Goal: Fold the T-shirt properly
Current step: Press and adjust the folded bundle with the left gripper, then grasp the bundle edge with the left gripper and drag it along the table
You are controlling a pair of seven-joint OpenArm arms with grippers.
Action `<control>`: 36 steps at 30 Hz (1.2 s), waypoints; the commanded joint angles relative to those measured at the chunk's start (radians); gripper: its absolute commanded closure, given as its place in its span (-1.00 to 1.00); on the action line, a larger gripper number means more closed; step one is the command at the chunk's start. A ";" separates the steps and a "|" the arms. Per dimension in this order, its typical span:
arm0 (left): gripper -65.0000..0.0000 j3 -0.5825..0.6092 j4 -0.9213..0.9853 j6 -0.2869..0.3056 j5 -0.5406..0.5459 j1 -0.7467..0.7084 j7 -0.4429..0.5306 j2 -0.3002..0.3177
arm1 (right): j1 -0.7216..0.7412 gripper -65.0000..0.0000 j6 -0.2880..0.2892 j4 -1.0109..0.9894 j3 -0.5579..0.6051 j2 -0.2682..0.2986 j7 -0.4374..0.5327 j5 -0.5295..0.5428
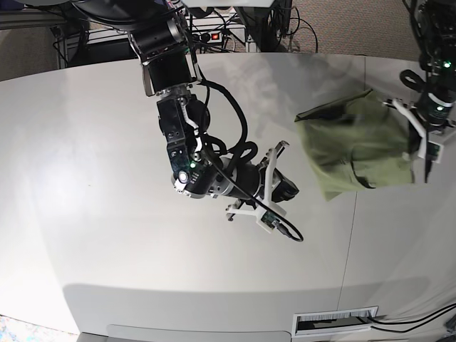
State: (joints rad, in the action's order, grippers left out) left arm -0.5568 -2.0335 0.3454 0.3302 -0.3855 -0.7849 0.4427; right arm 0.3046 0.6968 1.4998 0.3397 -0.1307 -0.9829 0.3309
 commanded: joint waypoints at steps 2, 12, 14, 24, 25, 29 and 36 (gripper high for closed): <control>1.00 -0.038 -0.018 -0.005 0.031 0.003 0.022 0.042 | 0.025 0.87 0.001 0.017 -0.001 -0.008 0.034 0.019; 1.00 -0.056 -0.010 -0.006 0.146 -0.068 -0.018 0.053 | 0.025 0.87 0.001 0.017 -0.001 -0.008 0.034 0.019; 1.00 -0.056 0.000 -0.015 0.144 -0.106 -0.019 0.053 | 0.025 0.87 0.001 0.017 -0.001 -0.008 0.035 0.019; 0.52 -0.056 0.061 -0.051 0.054 -0.249 0.050 0.054 | 0.025 0.87 0.001 0.017 -0.001 -0.008 0.055 0.020; 0.37 -0.056 0.061 -0.051 0.054 -0.248 0.050 0.055 | 0.025 0.87 0.001 0.017 -0.001 -0.008 0.059 0.020; 0.15 -0.056 0.041 -0.060 0.055 -0.246 0.053 0.066 | 0.025 0.87 0.001 0.017 -0.001 -0.008 0.068 0.019; 0.17 -0.137 -0.079 -0.140 0.110 -0.247 0.051 0.067 | 0.026 0.87 0.001 0.017 0.000 -0.011 0.145 -0.016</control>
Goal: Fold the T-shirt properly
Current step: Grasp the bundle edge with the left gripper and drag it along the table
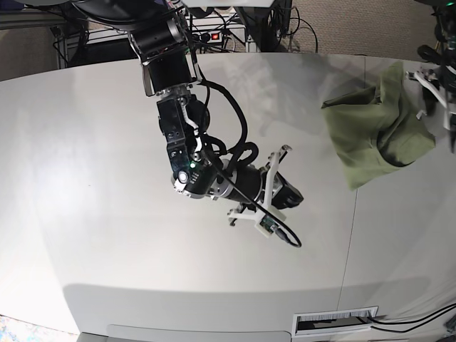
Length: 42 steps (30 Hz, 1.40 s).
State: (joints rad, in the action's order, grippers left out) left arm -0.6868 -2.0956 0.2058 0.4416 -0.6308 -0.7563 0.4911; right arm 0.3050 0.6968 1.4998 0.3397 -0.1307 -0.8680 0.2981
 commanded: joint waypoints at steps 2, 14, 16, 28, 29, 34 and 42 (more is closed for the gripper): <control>0.37 -0.046 -0.066 0.001 0.129 -0.004 0.007 0.018 | 0.025 0.92 0.001 0.017 0.003 -0.011 0.053 -0.017; 1.00 -0.019 -0.136 0.166 0.360 -0.004 -0.010 -0.141 | 0.115 1.00 0.001 -0.005 0.164 -0.011 0.121 -0.083; 1.00 -0.008 -0.103 0.214 0.360 -0.003 0.000 -0.163 | 0.127 1.00 0.001 -0.029 0.171 -0.011 0.137 -0.083; 1.00 0.230 0.141 0.277 0.153 -0.001 0.085 -0.177 | 0.161 1.00 0.001 -0.055 0.170 -0.011 0.158 -0.082; 1.00 0.251 0.156 0.278 0.125 -0.001 0.085 -0.177 | 0.161 1.00 0.001 -0.055 0.170 -0.011 0.158 -0.082; 1.00 0.288 0.187 0.278 0.065 -0.001 0.091 -0.155 | 0.161 1.00 0.001 -0.055 0.170 -0.011 0.159 -0.083; 1.00 0.283 0.183 0.195 -0.032 -0.001 0.112 -0.103 | 0.161 1.00 0.001 -0.055 0.170 -0.011 0.203 -0.083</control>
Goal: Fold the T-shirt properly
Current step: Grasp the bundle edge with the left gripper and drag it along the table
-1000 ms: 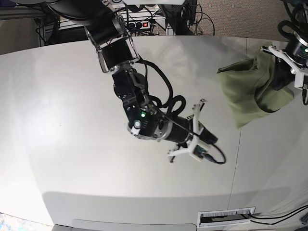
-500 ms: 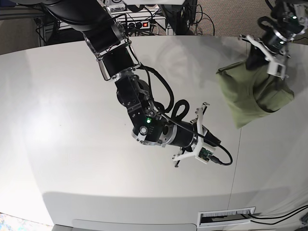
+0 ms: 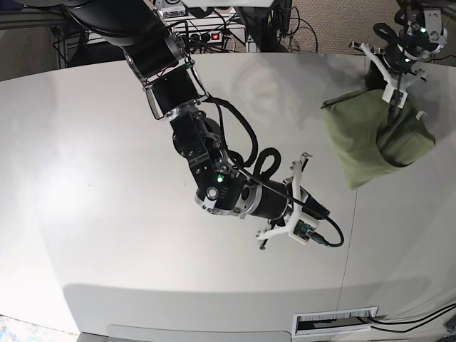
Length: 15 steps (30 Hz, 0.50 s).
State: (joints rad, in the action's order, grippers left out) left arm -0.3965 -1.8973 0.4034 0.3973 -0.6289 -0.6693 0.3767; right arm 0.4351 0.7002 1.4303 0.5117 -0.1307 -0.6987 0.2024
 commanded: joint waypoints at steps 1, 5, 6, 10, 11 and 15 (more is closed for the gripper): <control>1.00 -0.007 -0.016 -0.003 -0.006 -0.003 0.034 0.012 | 0.031 1.00 -0.002 0.014 -0.002 -0.011 0.032 0.013; 1.00 -0.007 -0.016 -0.003 -0.036 -0.003 0.055 0.024 | 0.031 1.00 -0.002 0.014 -0.002 -0.010 0.014 0.012; 1.00 -0.007 -0.015 -0.005 -0.049 -0.003 0.063 0.026 | 0.031 1.00 -0.002 0.014 -0.003 -0.010 0.010 0.005; 1.00 -0.007 0.000 -0.042 -0.104 -0.003 0.095 0.042 | 0.031 1.00 -0.002 0.014 -0.003 -0.010 -0.005 -0.020; 1.00 -0.007 0.010 -0.046 -0.119 -0.003 0.113 0.051 | 0.031 1.00 -0.002 0.014 -0.003 -0.010 -0.005 -0.020; 1.00 -0.006 0.068 -0.048 -0.133 -0.002 0.197 0.098 | 0.031 1.00 -0.002 0.014 -0.003 -0.011 -0.008 -0.019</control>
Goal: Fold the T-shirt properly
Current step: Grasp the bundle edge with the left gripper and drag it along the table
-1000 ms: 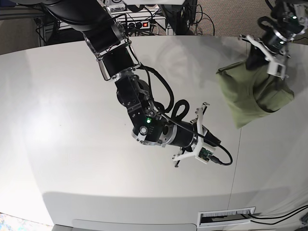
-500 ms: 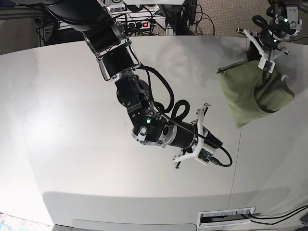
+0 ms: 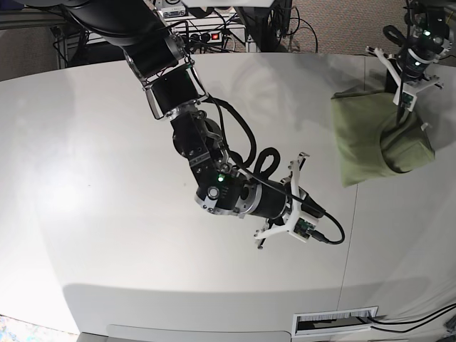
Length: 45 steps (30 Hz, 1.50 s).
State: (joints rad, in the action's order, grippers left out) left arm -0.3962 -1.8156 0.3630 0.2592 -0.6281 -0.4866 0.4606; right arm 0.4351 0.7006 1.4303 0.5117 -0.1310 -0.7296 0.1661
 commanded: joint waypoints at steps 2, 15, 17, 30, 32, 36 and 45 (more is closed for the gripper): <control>1.00 -0.007 0.020 -0.007 0.005 0.016 0.043 0.034 | 0.031 1.00 -0.002 0.014 -0.003 -0.010 0.019 0.017; 1.00 -0.005 0.118 0.061 0.012 0.235 0.043 0.072 | 0.031 1.00 -0.002 0.014 -0.043 -0.010 -0.027 0.017; 1.00 -0.005 0.118 0.066 0.022 0.254 0.044 0.072 | 0.031 1.00 -0.002 0.014 -0.082 -0.010 -0.033 0.018; 1.00 -0.005 0.121 0.011 -0.064 0.172 -0.002 0.074 | 0.031 1.00 -0.002 0.014 -0.245 -0.010 -0.084 0.053; 1.00 -0.005 0.121 -0.011 -0.087 0.146 -0.003 0.079 | 0.031 1.00 -0.002 0.014 -0.245 -0.010 -0.083 0.053; 1.00 -0.005 0.121 -0.069 -0.111 0.121 0.004 0.105 | 0.031 1.00 -0.002 0.014 -0.245 -0.010 -0.083 0.053; 1.00 -0.005 0.161 -0.105 -0.151 0.151 0.094 0.107 | 0.031 1.00 -0.002 0.015 -0.245 -0.010 -0.105 0.054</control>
State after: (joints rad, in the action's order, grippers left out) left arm -0.3927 -1.6398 0.2691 0.1104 -0.4843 -0.4095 0.5484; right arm 0.4351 0.7002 1.4303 0.2684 -0.1333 -0.8600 0.2070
